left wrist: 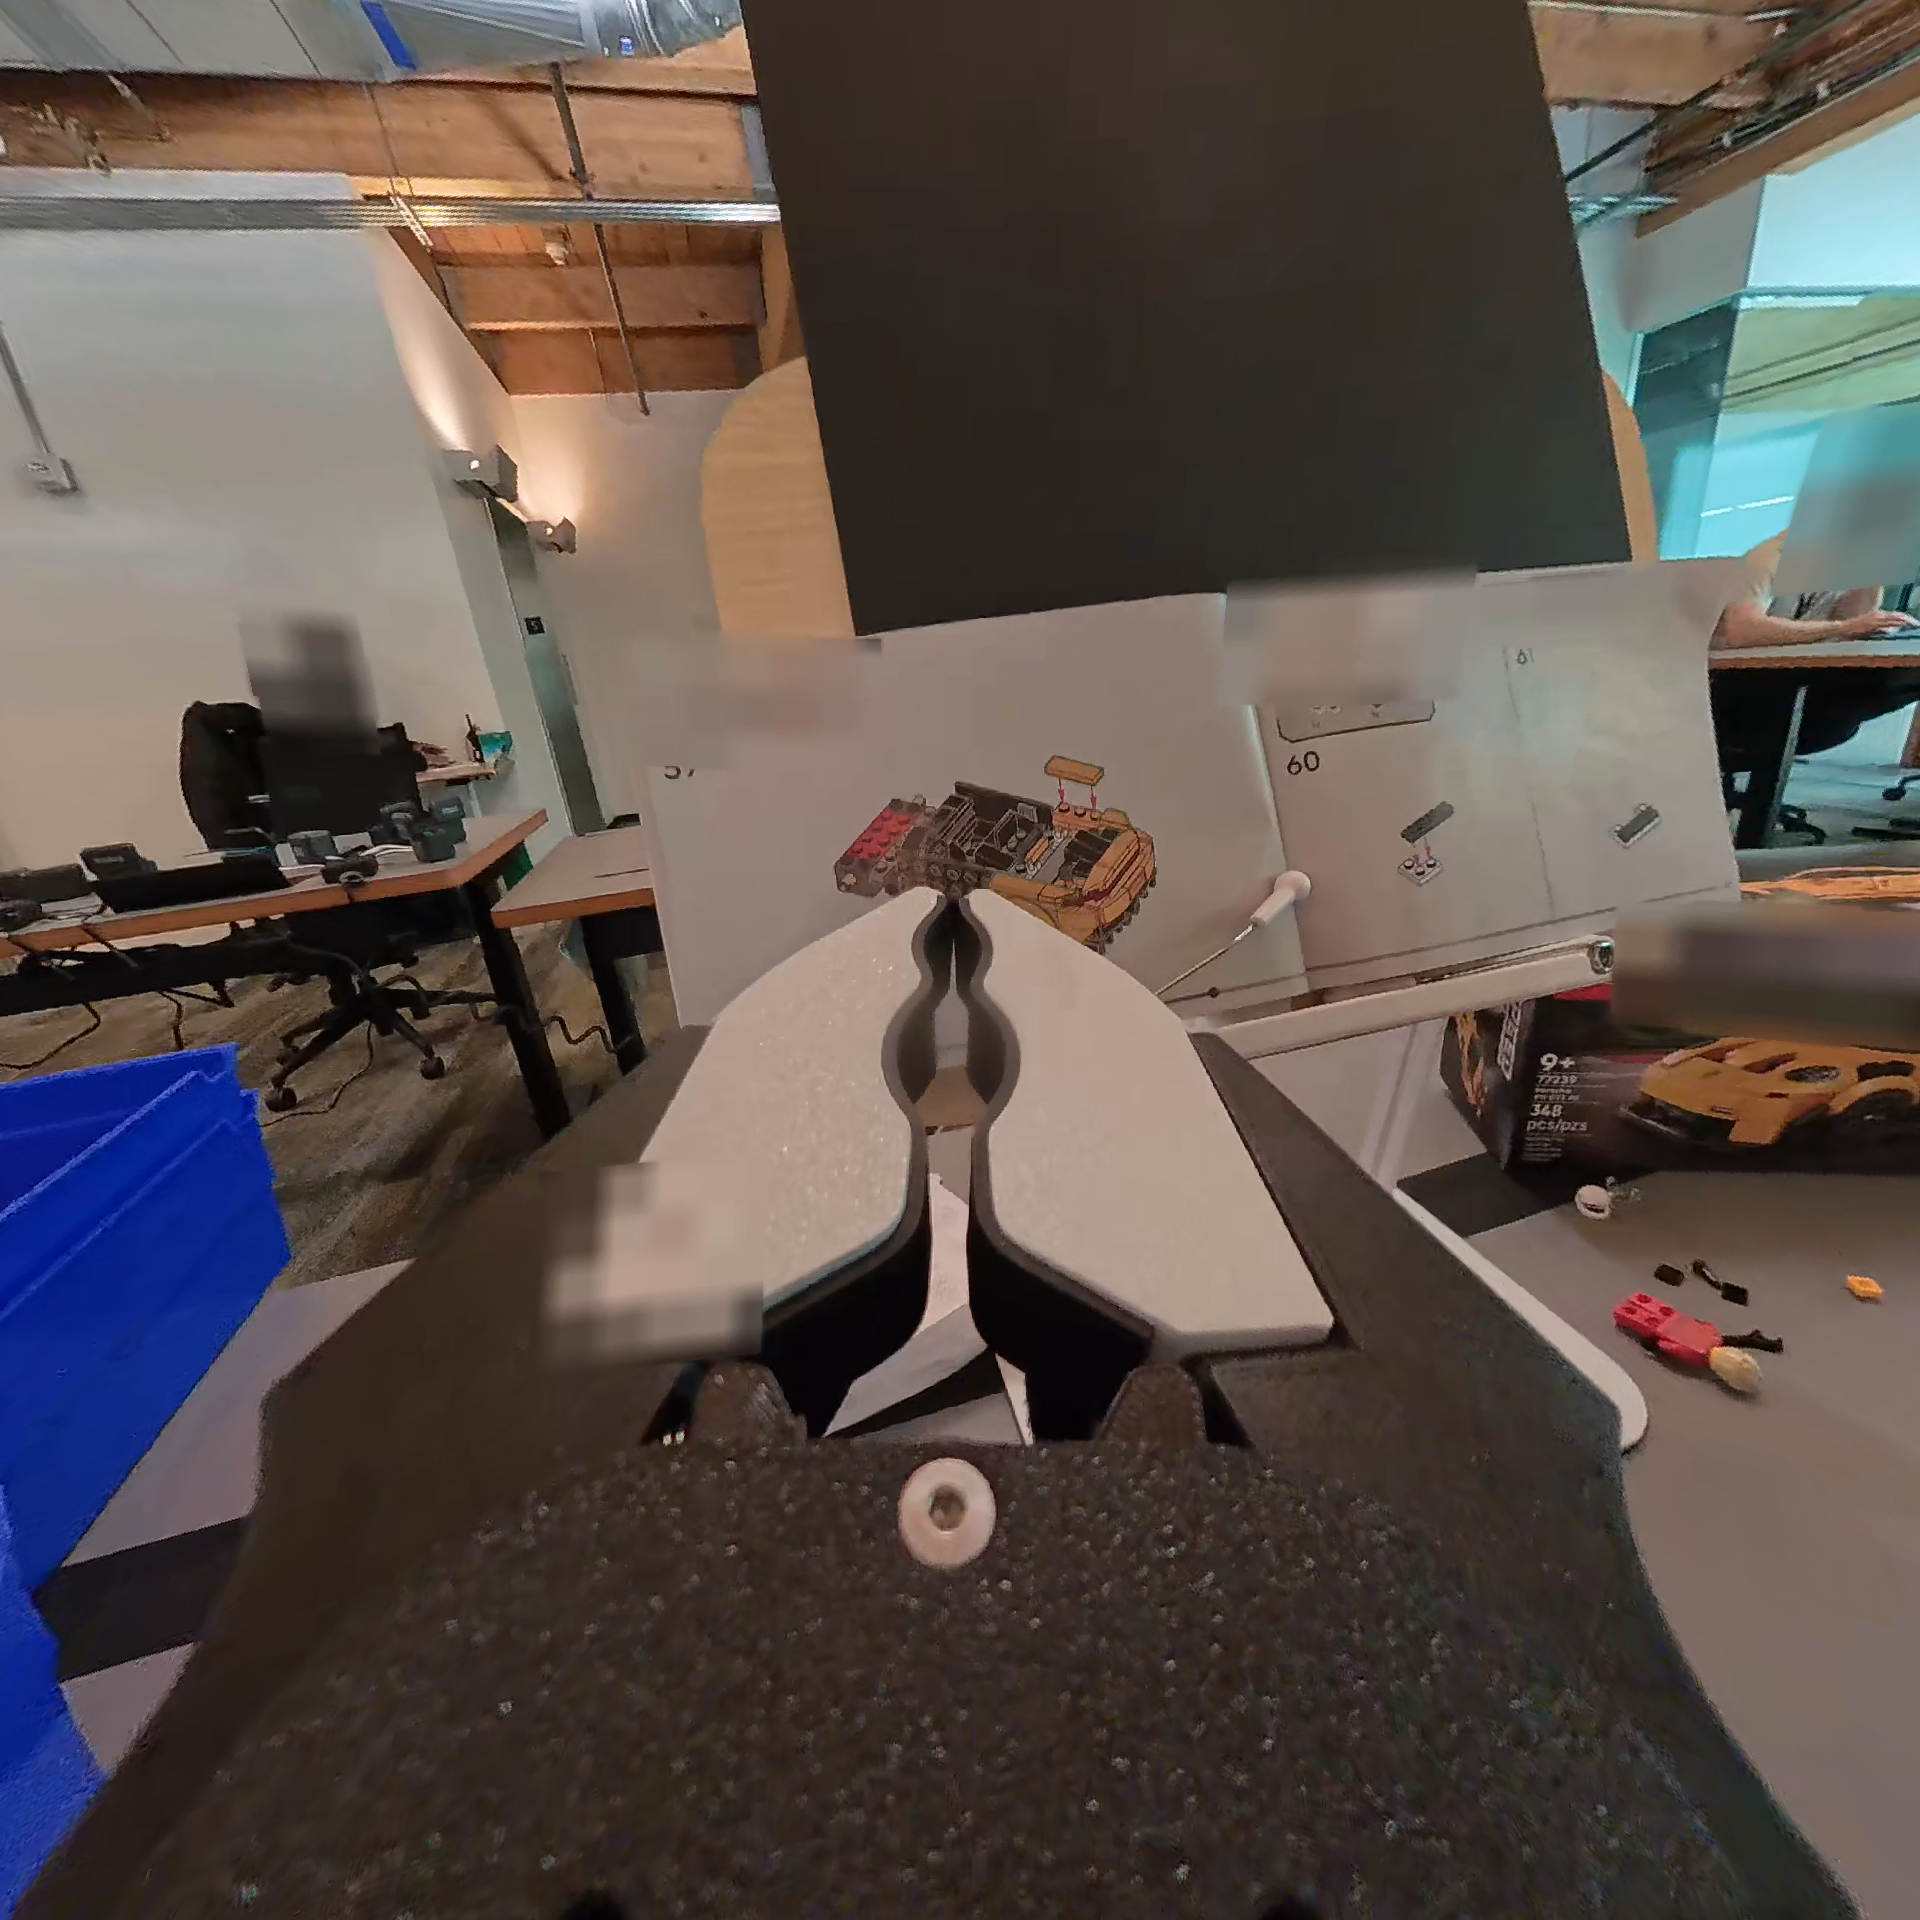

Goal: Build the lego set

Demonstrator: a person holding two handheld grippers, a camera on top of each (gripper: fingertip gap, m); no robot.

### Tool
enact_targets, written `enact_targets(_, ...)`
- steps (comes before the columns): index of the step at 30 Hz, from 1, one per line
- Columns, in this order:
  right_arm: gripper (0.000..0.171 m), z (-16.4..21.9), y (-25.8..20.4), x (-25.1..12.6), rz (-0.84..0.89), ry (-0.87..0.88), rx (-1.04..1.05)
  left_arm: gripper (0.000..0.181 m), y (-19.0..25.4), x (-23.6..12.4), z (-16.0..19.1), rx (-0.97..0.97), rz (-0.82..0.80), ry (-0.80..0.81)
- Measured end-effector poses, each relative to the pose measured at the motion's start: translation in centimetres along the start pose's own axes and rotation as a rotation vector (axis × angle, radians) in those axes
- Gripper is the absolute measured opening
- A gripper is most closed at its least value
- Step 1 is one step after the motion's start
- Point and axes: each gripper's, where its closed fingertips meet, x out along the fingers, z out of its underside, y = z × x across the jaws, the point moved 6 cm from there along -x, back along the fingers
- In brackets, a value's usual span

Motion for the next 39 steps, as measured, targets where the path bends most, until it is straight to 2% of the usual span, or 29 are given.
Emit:
enact_targets(7,0.003,0.7,0.6,0.2,0.009,-0.013,0.091,0.0,-0.4,0.5,1.6,-0.031,-0.025,-0.036)
enact_targets(14,0.002,0.2,-0.6,0.2,-0.009,0.004,0.028,0.0,-0.5,0.4,-1.5,-0.004,-0.057,0.014)
enact_targets(21,0.002,-0.9,-1.0,-0.1,-0.019,0.033,-0.028,0.0,-4.3,5.8,-3.6,0.048,-0.13,-0.012)
enact_targets(27,0.002,-0.4,-0.6,0.0,-0.02,0.018,-0.027,0.0,-5.6,8.6,-2.3,0.058,-0.16,-0.074)
enact_targets(39,0.002,0.3,-0.8,0.3,-0.037,-0.008,-0.028,0.0,-4.8,8.8,-1.5,0.072,-0.127,-0.091)
